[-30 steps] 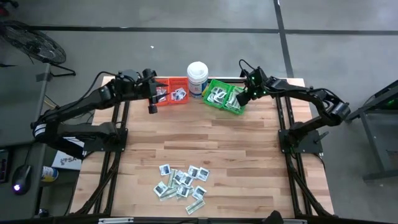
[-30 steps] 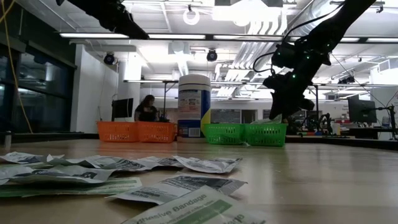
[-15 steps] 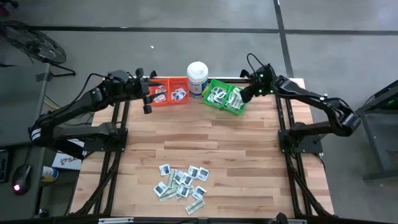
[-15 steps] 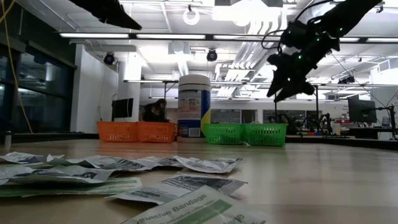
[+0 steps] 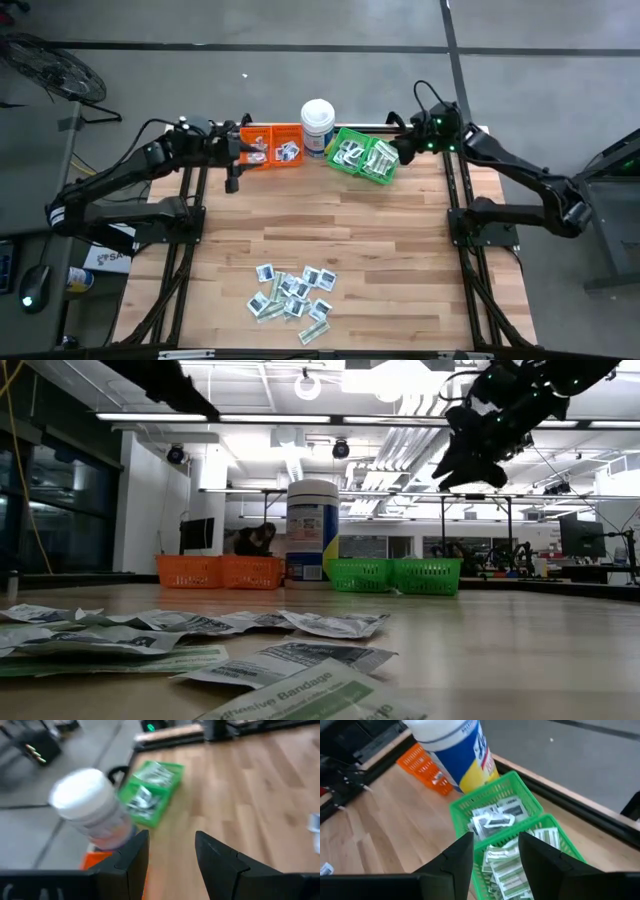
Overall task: Pick & Place First Aid Supplies
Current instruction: Put the blue alcohol pad into the right orange bin
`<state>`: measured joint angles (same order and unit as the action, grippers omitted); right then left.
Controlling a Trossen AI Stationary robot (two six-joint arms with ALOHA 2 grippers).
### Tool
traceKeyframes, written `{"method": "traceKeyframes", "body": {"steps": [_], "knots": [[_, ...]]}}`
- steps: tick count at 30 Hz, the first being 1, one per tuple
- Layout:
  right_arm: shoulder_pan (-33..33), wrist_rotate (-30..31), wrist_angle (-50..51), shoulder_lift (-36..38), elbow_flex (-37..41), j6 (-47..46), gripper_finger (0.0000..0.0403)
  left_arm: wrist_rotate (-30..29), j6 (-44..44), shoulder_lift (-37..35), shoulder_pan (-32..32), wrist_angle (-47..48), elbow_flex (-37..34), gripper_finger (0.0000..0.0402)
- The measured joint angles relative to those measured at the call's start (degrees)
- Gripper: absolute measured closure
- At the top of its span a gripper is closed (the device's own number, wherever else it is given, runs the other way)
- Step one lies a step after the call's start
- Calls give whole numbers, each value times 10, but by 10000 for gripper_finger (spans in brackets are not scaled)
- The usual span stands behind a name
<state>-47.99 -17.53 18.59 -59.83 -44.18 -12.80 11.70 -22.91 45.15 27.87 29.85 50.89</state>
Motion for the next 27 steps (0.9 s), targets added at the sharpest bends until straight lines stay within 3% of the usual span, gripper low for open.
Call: {"method": "traceKeyframes", "body": {"steps": [9,19,27], "knots": [[0,-57,0,32,0,22,253,-15,99,21,-136,118,0,246],[0,-126,0,42,0,70,253,-108,233,82,-312,124,0,246],[0,-160,0,44,0,100,253,-111,330,187,-403,123,0,246]]}}
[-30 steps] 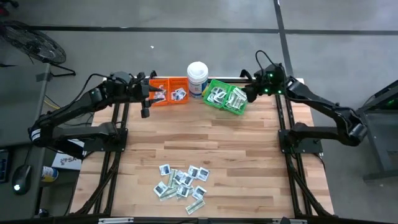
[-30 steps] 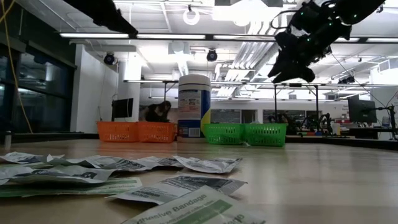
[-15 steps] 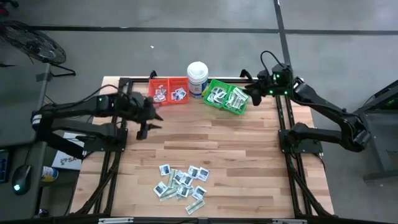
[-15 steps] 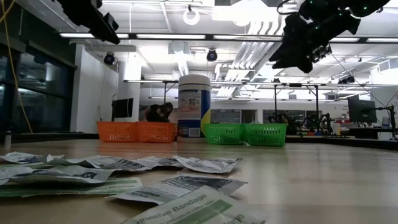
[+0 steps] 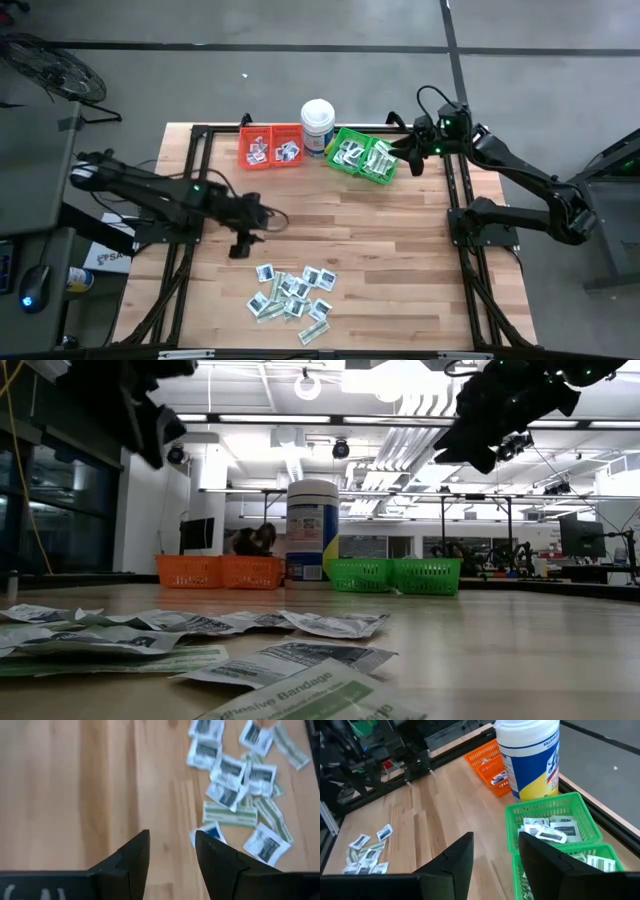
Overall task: Pick & Place First Aid Supplies
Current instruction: Put the blue alcohol pad into the right orange bin
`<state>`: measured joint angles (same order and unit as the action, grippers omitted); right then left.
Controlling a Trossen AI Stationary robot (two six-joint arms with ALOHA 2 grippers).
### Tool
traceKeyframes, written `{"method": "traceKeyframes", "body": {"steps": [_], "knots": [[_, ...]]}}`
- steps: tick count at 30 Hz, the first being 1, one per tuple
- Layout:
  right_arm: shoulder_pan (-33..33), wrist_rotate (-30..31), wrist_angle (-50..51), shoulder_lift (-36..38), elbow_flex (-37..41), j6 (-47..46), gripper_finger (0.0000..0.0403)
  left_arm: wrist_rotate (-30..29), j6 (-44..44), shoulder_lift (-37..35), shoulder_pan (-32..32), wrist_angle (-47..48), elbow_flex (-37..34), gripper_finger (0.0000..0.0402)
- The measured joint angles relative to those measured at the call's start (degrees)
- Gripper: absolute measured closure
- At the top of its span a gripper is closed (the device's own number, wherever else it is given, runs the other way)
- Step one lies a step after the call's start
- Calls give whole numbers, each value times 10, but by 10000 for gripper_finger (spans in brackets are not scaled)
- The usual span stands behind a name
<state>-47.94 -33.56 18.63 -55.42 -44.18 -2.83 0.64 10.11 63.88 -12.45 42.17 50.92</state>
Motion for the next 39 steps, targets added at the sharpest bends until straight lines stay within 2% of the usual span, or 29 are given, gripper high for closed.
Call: {"method": "traceKeyframes", "body": {"steps": [5,13,22,30,39], "knots": [[0,-3,0,0,0,18,254,14,61,67,-42,-8,0,246],[0,-3,0,0,0,29,254,31,99,154,-105,-25,0,246],[0,-3,0,0,0,29,254,41,235,221,-117,-32,0,246],[0,-5,0,0,0,20,254,72,375,245,-116,-32,0,246],[0,-21,0,0,0,14,254,58,499,241,-135,-41,-11,246]]}}
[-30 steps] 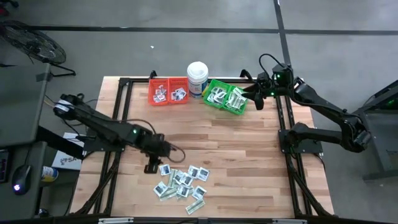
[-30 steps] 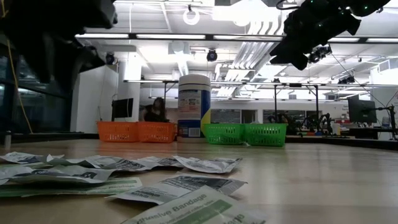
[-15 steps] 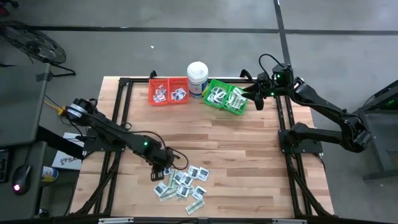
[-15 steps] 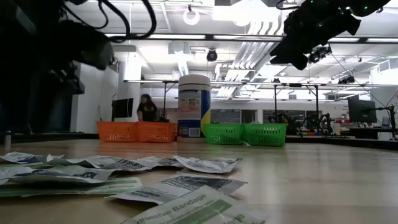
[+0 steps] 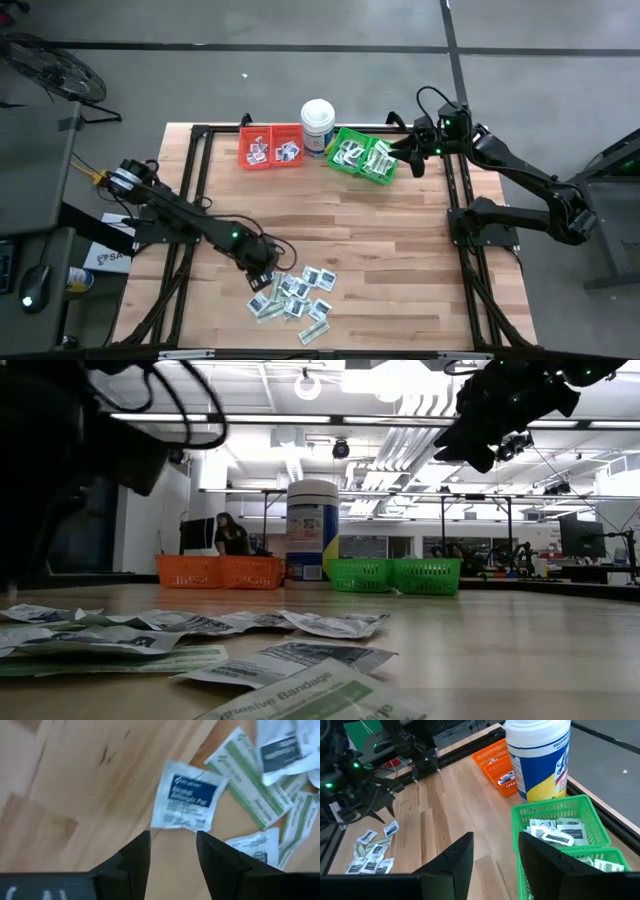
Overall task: Pick & Place First Aid Supplies
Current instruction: Put the blue alcohol pad into the right orange bin
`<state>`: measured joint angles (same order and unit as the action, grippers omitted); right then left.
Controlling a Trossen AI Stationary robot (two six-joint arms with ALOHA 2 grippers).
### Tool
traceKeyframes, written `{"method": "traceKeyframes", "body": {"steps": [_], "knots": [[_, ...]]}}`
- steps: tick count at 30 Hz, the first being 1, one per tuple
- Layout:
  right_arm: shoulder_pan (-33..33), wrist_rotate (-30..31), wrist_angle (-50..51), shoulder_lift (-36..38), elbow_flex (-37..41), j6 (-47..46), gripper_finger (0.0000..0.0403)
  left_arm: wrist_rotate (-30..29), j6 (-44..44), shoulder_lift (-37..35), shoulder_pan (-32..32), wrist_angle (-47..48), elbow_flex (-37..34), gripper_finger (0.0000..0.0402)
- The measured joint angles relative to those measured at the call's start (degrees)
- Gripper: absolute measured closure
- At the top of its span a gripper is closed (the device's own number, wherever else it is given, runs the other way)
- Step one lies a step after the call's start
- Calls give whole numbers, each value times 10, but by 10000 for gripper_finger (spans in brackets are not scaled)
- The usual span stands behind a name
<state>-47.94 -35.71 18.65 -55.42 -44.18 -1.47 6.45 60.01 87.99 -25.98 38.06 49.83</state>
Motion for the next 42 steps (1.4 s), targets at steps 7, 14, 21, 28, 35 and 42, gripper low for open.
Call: {"method": "traceKeyframes", "body": {"steps": [7,14,21,28,35,42], "knots": [[21,-3,2,0,0,-9,254,-125,145,-104,-61,-112,-104,246],[52,17,1,0,0,-10,254,-211,312,-158,-132,-222,-195,246],[78,39,0,0,0,-10,254,-267,362,-130,-149,-331,-232,246],[95,56,-1,0,0,-15,254,-239,365,-112,-149,-324,-231,246],[98,57,-2,0,0,-35,254,-242,363,-100,-149,-326,-230,246],[106,50,-3,0,0,-47,254,-250,358,-90,-150,-315,-226,246]]}}
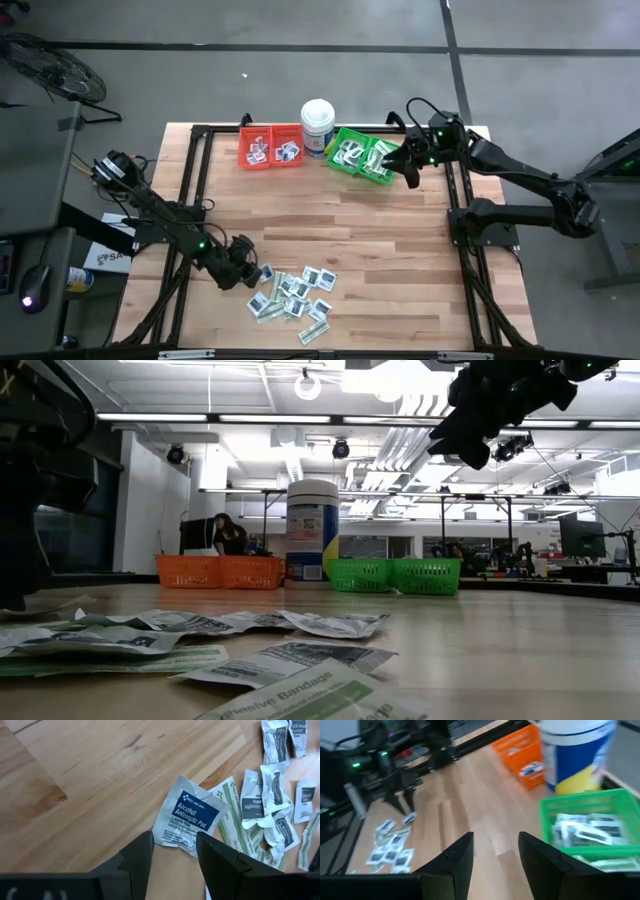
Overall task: Pick & Place First Aid Supplies
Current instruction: Put the blue alcohol pad into the right orange bin
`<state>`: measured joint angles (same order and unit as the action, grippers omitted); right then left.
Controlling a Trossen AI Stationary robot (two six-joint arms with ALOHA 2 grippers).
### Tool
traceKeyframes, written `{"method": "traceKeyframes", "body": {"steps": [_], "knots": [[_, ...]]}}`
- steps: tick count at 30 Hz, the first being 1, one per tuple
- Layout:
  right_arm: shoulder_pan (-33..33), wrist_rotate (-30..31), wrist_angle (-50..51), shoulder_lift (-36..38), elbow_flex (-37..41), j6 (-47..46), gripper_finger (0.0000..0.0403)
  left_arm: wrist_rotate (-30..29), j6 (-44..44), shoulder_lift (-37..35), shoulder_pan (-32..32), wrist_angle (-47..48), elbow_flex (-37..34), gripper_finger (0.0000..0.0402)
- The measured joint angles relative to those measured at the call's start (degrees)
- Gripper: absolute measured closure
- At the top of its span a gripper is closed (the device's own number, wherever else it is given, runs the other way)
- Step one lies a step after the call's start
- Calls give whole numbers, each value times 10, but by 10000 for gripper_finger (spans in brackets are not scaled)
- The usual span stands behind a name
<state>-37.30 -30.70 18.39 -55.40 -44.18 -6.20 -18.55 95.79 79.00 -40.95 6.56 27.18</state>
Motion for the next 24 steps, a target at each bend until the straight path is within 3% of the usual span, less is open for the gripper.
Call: {"method": "traceKeyframes", "body": {"steps": [6,10,13,18,24], "knots": [[113,-25,-20,-20,0,-18,254,-1,-6,20,0,12,1,246],[219,54,-85,-83,0,-126,254,-3,-7,26,0,15,1,246],[265,69,-142,-132,0,-144,254,-3,-11,26,0,15,0,246],[293,82,-178,-171,0,-154,254,-14,-55,9,0,38,14,246],[287,72,-177,-173,0,-138,254,-32,-95,-4,2,220,93,246]]}}
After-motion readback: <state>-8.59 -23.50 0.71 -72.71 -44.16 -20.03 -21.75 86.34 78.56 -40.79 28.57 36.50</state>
